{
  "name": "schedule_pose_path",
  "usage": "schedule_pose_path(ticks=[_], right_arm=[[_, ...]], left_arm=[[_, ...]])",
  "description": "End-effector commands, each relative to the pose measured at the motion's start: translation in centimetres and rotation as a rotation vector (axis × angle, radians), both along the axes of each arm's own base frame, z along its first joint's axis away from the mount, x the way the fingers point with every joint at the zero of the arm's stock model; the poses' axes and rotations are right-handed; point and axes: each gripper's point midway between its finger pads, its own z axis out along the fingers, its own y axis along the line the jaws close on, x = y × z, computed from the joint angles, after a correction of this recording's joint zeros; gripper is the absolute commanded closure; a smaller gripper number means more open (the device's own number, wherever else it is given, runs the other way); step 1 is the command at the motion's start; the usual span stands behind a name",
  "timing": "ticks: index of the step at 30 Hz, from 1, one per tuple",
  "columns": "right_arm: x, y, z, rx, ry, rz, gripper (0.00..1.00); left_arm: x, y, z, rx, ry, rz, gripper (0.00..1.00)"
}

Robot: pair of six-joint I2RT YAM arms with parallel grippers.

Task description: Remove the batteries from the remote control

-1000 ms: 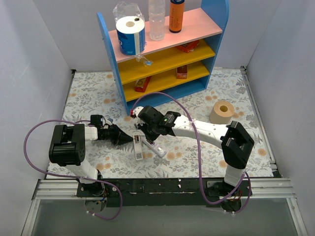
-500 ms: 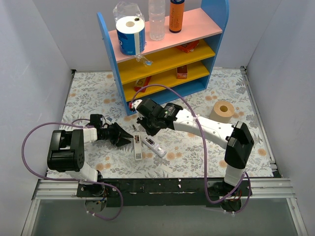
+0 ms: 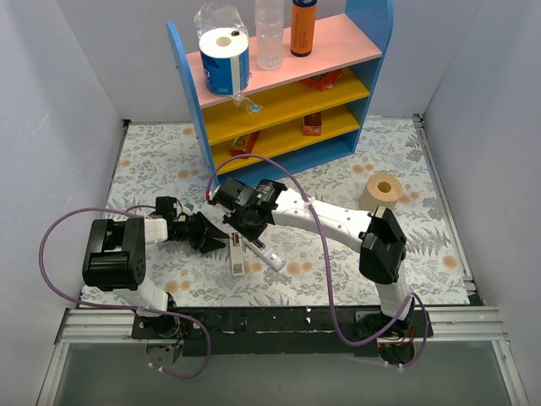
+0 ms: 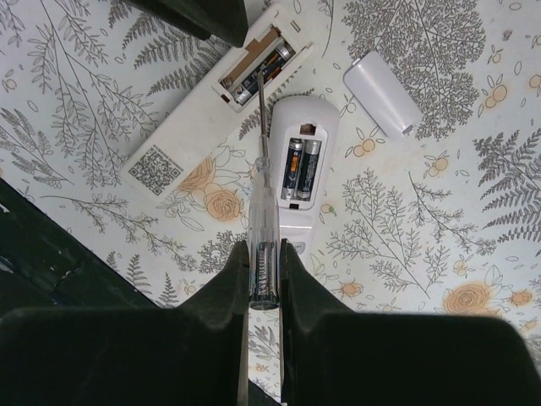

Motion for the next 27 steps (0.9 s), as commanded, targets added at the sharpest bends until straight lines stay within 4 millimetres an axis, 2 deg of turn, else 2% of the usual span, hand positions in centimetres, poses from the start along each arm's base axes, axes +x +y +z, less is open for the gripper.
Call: schedule_pose_path(ticks=[1, 7, 12, 16, 23, 27], right_arm=[[0.3, -0.2, 1.7, -0.014, -0.026, -0.014, 0.99], [0.0, -0.1, 1.8, -0.029, -0.021, -0.011, 0.99], [-0.2, 0.0, 0.8, -0.060, -0.010, 0.014, 0.99], [0.2, 0.0, 0.8, -0.089, -0.019, 0.010, 0.99], [-0.2, 0.4, 0.6, -0.119, -0.011, 0.031, 0.99], [-0.9, 0.7, -0.3, -0.155, 0.005, 0.061, 0.99]], left_arm=[[0.3, -0.3, 0.1, -0.014, -0.024, -0.021, 0.64], [0.3, -0.4, 0.1, -0.033, -0.021, -0.024, 0.65], [0.3, -0.5, 0.3, -0.042, -0.025, -0.027, 0.65], [0.3, -0.6, 0.2, -0.042, -0.024, -0.028, 0.64], [0.3, -0.6, 0.1, -0.046, -0.020, -0.022, 0.65], [0.3, -0.6, 0.0, -0.056, -0.012, -0.023, 0.66]])
